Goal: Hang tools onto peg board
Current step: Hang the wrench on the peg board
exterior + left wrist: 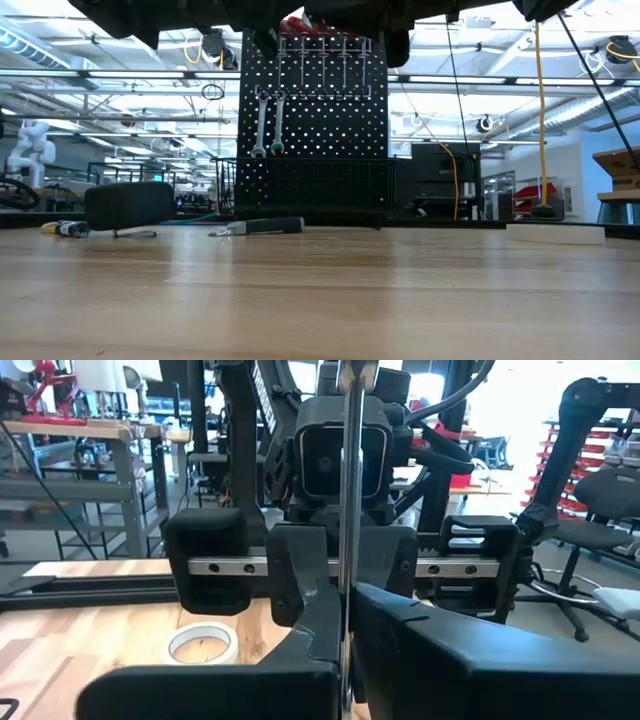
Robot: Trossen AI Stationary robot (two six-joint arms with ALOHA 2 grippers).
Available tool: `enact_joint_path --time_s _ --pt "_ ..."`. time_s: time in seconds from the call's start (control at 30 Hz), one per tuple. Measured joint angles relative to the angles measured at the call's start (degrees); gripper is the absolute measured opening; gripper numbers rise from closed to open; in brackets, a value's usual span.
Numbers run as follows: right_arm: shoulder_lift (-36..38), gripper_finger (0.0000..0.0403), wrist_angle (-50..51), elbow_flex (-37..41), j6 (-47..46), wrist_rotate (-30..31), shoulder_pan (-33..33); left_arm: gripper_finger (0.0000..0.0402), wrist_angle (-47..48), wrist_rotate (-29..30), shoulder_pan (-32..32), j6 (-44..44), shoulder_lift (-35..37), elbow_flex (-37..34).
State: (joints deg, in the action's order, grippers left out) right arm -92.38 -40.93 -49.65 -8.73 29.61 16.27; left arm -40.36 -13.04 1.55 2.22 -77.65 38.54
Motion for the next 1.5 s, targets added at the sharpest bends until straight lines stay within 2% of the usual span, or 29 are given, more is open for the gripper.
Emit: enact_joint_path --time_s 0.1,0.37,0.57,0.7,0.87,1.2,1.5 --pt "0.00 0.0039 0.23 0.00 0.02 0.49 -0.01 0.0010 0.10 0.01 -0.03 0.02 0.00 0.00" --pt "0.57 0.0169 3.23 0.00 1.10 0.69 -0.07 0.0010 2.00 -0.35 -0.58 0.30 0.06 -0.04" --pt "4.09 0.0225 10.12 0.00 1.05 0.64 -0.04 0.0010 8.42 -0.34 -3.77 0.37 0.37 -0.04" --pt "7.31 0.0236 14.91 0.00 0.28 0.61 -0.04 0.0010 10.10 -0.50 -6.84 0.88 0.37 -0.25" --pt "10.05 0.0234 18.93 0.00 -0.96 0.65 0.35 0.0010 9.83 -6.84 -13.14 0.89 0.39 -0.63" --pt "10.32 0.0231 19.84 0.00 -0.07 0.57 1.05 0.0010 8.38 -8.03 -24.25 3.39 0.42 -0.66" --pt "10.32 0.0231 19.85 0.00 -0.02 0.61 1.03 0.0010 8.77 -9.38 -30.50 5.00 -0.01 -0.66"
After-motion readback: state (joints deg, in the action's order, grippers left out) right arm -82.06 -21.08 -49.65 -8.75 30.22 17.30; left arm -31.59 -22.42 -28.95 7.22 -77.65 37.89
